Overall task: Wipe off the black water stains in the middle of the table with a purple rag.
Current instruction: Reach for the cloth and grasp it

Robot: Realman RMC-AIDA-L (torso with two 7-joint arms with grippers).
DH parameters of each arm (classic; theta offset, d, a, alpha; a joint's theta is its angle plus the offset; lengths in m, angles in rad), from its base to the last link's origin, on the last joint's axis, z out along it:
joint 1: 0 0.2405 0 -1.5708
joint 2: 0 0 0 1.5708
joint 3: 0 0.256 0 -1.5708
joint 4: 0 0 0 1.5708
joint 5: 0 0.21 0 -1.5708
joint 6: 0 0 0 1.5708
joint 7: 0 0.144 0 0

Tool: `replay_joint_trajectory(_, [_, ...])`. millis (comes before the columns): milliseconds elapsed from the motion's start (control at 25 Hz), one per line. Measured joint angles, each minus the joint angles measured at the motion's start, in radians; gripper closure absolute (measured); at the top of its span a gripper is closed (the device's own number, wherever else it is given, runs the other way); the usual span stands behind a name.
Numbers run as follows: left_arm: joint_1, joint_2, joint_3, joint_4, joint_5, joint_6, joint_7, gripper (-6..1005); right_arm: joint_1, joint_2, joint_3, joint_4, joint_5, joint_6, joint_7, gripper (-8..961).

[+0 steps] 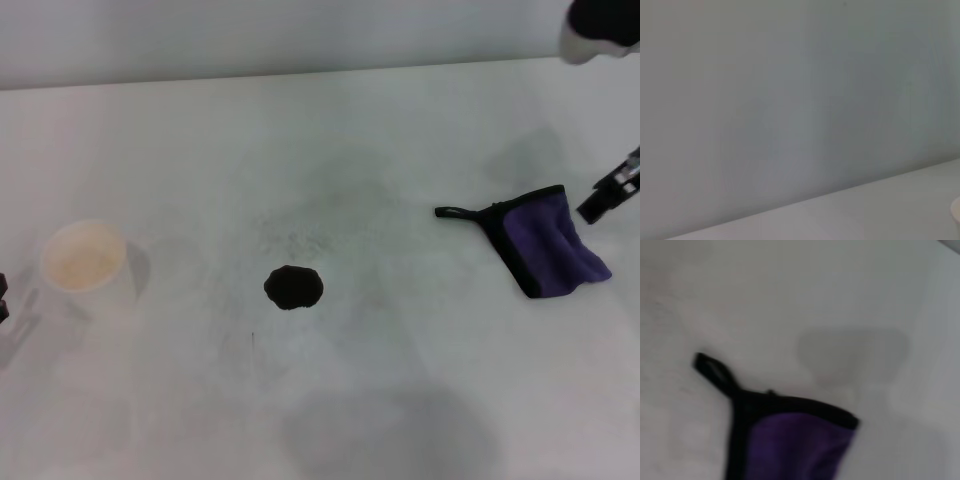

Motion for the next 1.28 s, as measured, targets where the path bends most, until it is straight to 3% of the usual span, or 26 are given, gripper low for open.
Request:
replay_joint_trajectory(160, [-0.002,0.0,-0.001,0.002,0.0,0.003,0.0,108,-0.004,0.006,-0.044,-0.017,0.065,-0.022,0.023,102])
replay_joint_trajectory(440, [-0.004,0.0,-0.001,0.002,0.0,0.005,0.0,108,-0.008,0.0,-0.056,-0.068,0.179,-0.049,0.026,104])
replay_joint_trajectory(1160, [-0.005,0.0,-0.001,0.002,0.0,0.032,0.0,108,0.038,-0.006,-0.059,-0.226,0.172,-0.136,0.011,109])
replay_joint_trajectory(1280, [-0.01,0.0,-0.001,0.002,0.0,0.038,0.0,109,0.049,-0.007,-0.058,-0.249,0.153,-0.142,0.011,182])
